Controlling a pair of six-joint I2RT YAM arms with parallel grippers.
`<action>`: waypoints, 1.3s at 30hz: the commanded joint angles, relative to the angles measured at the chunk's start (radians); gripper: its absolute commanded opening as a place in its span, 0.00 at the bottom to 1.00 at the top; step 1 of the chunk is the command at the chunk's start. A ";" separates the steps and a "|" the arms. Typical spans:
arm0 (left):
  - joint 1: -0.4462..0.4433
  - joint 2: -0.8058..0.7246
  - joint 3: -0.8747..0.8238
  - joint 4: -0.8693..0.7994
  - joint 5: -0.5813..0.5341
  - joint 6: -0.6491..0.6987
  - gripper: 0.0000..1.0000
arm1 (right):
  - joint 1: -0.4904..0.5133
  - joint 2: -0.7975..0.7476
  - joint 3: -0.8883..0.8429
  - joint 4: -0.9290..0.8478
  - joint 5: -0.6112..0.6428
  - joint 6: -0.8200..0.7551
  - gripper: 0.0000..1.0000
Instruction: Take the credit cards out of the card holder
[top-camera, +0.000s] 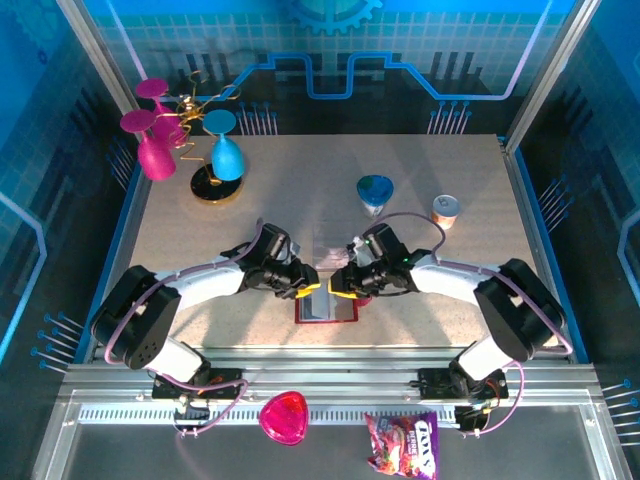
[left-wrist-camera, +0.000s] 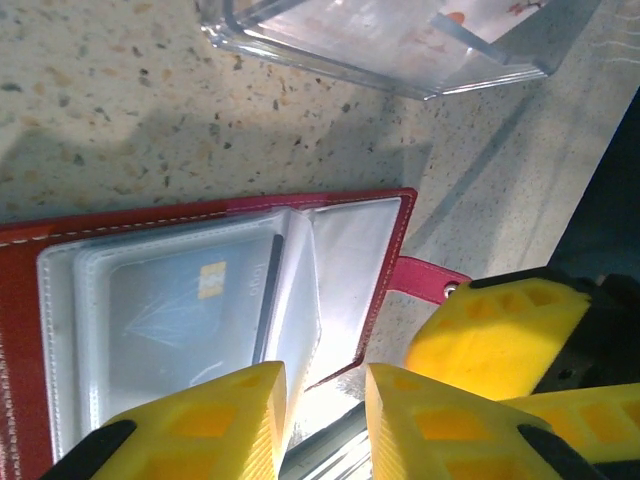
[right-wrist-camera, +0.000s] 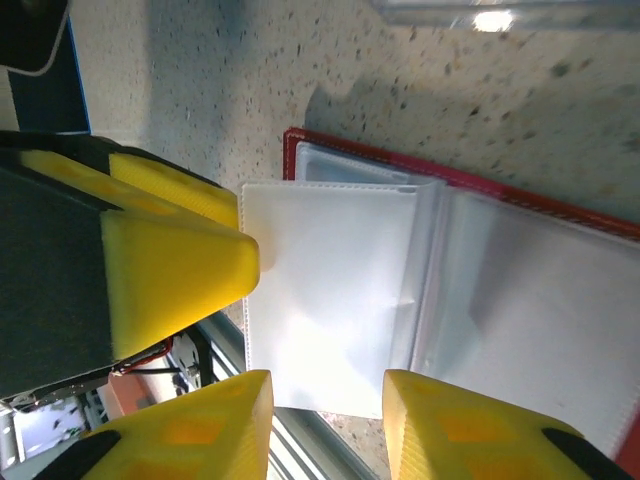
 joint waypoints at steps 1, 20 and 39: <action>-0.020 0.007 0.040 -0.030 0.046 0.010 0.27 | -0.037 -0.058 0.014 -0.103 0.028 -0.049 0.35; -0.080 0.072 0.084 -0.081 0.023 0.039 0.22 | -0.104 -0.159 -0.066 -0.132 0.038 -0.063 0.35; -0.110 0.150 0.081 0.047 0.045 -0.023 0.08 | -0.110 -0.159 -0.079 -0.134 0.032 -0.069 0.35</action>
